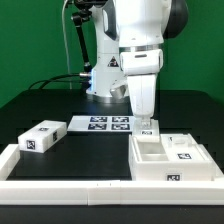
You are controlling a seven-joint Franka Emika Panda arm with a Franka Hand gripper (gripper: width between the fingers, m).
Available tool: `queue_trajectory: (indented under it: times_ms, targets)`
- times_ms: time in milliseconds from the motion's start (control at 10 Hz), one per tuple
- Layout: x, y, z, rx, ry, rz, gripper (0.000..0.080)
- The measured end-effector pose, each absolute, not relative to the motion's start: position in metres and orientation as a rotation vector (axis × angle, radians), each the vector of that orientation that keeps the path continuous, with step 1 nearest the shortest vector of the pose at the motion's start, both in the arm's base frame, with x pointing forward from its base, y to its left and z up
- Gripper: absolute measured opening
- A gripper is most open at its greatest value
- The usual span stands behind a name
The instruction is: Assemble cabinet
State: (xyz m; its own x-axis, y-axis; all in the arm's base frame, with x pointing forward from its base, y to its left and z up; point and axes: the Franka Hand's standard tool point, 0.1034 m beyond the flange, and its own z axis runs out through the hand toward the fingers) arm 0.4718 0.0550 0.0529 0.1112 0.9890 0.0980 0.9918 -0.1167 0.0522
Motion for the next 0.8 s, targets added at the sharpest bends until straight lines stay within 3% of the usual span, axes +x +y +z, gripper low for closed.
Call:
queue_trajectory:
  times_ms: [800]
  targets:
    - [0.493, 0.054, 0.054, -2.306, -2.085, -0.178, 0.007]
